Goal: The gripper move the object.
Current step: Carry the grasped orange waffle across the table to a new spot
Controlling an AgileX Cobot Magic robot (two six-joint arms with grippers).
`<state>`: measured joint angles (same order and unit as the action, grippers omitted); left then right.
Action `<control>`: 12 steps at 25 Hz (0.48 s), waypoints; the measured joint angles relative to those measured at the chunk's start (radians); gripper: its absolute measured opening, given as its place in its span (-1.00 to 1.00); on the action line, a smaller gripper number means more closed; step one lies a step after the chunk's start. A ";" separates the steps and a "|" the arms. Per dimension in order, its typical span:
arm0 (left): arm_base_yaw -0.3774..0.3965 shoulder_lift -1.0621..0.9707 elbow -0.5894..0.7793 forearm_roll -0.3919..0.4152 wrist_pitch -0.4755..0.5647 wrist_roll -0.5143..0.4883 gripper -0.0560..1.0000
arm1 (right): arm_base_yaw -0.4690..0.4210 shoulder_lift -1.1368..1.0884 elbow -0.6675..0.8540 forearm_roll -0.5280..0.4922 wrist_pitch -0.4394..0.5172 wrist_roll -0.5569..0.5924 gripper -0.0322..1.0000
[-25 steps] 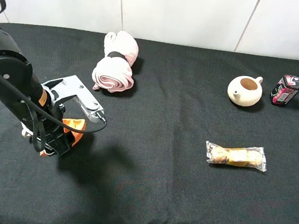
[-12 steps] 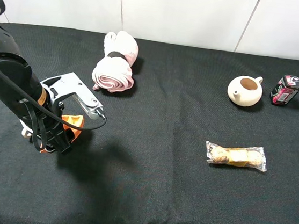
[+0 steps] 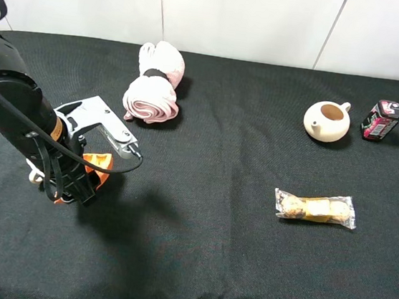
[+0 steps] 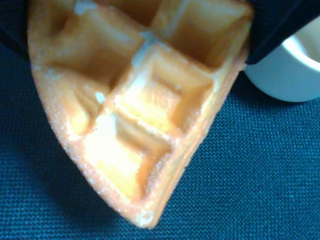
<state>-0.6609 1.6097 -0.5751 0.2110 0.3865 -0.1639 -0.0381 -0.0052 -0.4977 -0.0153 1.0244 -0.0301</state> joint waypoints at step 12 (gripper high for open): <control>0.000 0.000 0.000 0.000 0.000 -0.018 0.70 | 0.000 0.000 0.000 0.000 0.000 0.000 0.41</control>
<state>-0.6609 1.6097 -0.5751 0.2110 0.3865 -0.1816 -0.0381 -0.0052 -0.4977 -0.0153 1.0244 -0.0301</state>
